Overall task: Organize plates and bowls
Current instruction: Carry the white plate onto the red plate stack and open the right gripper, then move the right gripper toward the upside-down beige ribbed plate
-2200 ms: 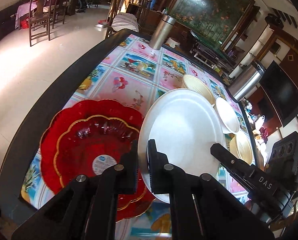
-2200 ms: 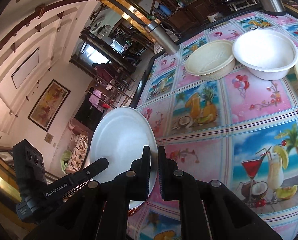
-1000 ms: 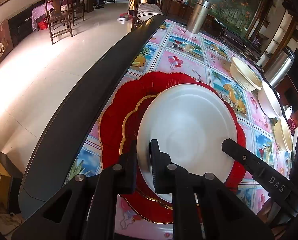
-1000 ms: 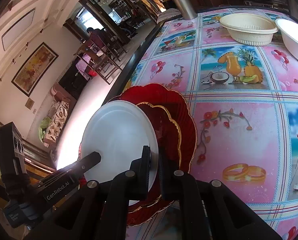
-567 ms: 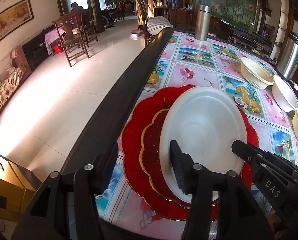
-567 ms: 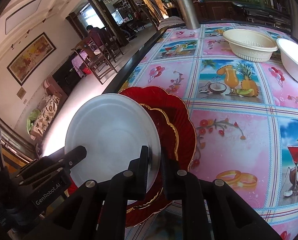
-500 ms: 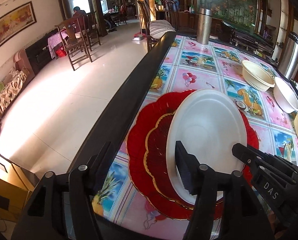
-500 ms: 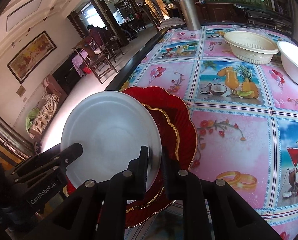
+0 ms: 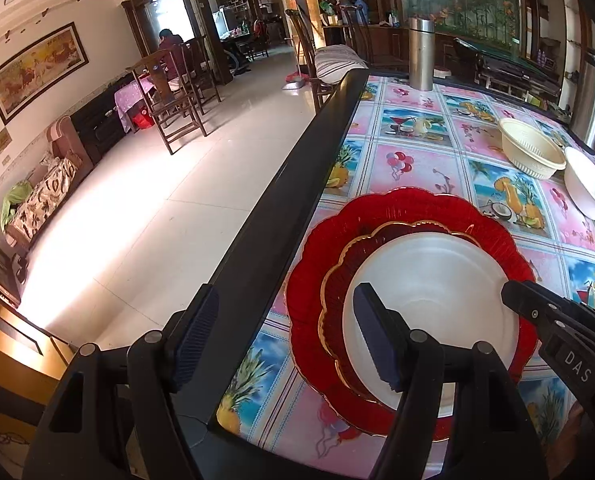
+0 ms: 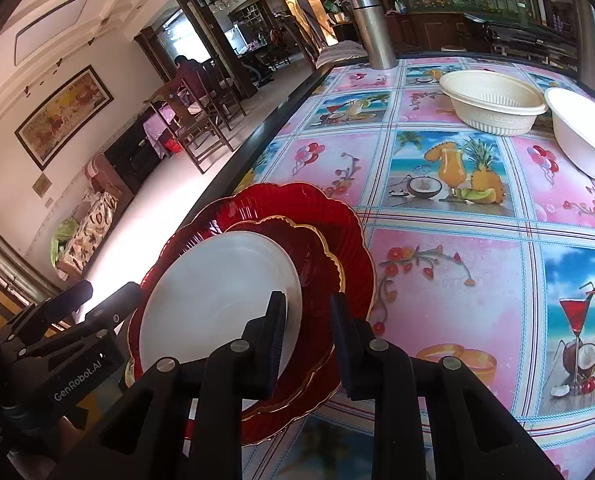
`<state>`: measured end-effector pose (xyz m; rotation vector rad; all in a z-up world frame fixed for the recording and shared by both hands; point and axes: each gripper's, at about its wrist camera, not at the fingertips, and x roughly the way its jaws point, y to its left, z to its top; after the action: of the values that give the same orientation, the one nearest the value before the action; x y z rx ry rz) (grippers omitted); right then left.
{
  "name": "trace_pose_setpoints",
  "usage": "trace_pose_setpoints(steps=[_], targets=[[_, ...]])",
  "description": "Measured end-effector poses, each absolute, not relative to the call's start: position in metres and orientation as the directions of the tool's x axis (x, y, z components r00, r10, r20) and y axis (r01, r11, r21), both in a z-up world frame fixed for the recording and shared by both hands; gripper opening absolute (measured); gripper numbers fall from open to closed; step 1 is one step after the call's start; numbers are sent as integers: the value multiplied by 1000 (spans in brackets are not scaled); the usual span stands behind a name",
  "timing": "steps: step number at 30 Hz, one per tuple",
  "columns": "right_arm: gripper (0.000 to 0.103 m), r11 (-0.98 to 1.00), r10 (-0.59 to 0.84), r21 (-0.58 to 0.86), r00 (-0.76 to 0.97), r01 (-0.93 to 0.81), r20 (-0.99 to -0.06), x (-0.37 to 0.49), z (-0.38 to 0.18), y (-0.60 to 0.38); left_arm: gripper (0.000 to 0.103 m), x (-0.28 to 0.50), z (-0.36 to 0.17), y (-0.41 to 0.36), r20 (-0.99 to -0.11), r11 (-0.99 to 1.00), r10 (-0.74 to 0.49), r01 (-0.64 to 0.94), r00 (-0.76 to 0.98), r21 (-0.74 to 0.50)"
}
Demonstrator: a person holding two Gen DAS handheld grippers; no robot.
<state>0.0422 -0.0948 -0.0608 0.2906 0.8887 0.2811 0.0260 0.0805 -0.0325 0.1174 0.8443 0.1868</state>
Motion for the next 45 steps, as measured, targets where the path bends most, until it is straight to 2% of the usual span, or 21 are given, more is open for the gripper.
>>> trace_pose_setpoints(steps=[6, 14, 25, 32, 42, 45], targets=[[25, 914, 371, 392, 607, -104, -703, 41, -57, -106, 70, 22, -28, 68, -716, 980, 193, -93, 671, 176], [25, 906, 370, 411, 655, -100, -658, 30, -45, -125, 70, 7, -16, 32, -678, 989, 105, -7, 728, 146], [26, 896, 304, 444, 703, 19, -643, 14, -58, -197, 70, -18, -34, -57, -712, 959, -36, 225, 701, 174], [26, 885, 220, 453, 757, 111, -615, -14, -55, -270, 70, -30, -62, -126, -802, 902, -159, 416, 575, 120], [33, 837, -35, 439, 831, 328, -556, -91, -47, -400, 70, -36, -79, -200, -842, 840, -185, 526, 506, 132], [36, 815, -64, 450, 829, 365, -556, -101, -49, -428, 70, -27, -76, -220, -852, 827, -194, 548, 485, 123]])
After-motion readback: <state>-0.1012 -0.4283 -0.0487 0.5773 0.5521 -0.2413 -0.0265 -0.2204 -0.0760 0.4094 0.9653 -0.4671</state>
